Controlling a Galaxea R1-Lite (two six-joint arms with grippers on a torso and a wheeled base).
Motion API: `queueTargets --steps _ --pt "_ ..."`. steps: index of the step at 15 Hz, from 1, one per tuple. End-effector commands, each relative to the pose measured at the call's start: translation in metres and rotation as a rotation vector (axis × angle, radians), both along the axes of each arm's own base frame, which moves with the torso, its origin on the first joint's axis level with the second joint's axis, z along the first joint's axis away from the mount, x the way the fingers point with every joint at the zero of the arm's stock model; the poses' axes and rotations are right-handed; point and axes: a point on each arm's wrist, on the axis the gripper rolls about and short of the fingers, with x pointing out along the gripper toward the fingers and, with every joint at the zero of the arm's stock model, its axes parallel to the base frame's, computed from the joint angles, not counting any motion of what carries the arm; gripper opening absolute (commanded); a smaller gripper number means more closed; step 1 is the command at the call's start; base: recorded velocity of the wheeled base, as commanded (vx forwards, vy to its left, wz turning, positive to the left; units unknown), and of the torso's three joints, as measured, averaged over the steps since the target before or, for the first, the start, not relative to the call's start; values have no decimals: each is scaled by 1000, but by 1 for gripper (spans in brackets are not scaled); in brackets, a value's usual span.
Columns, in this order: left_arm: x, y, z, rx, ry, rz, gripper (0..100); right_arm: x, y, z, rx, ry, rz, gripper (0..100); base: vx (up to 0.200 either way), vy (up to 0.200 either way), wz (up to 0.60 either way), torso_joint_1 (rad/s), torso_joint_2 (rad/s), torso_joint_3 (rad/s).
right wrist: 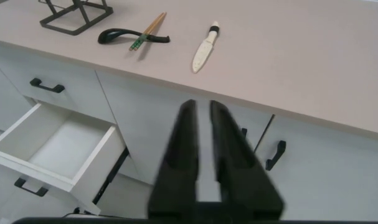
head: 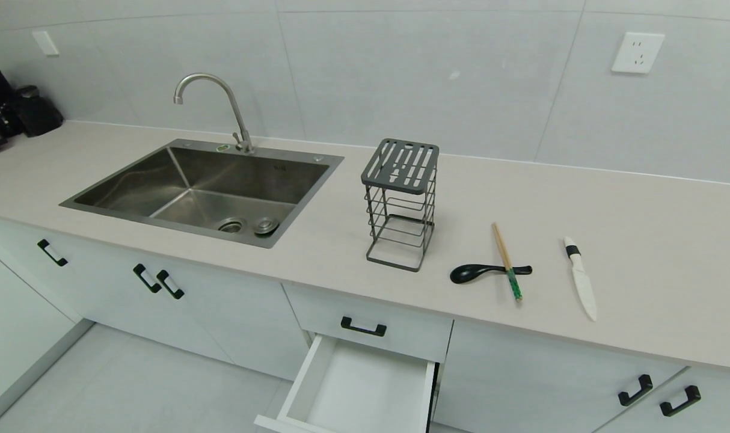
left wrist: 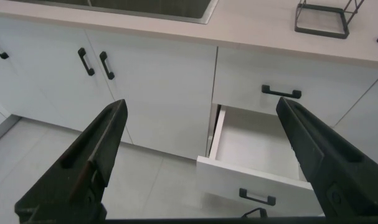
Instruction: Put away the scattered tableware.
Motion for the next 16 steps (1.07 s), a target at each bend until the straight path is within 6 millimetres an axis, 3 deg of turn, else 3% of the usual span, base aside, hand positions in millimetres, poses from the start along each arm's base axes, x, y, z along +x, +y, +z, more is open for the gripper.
queueTargets --steps 1,13,16 --pt "0 0 0 -4 0 0 100 0 0 0 0 -1 0 100 0 0 0 0 0 0" --pt "0 0 0 -8 0 0 100 0 -1 3 19 -32 -26 100 0 0 0 0 0 0" --pt "0 0 0 -8 0 0 100 -1 -1 16 21 -156 -28 100 0 0 0 0 0 0"
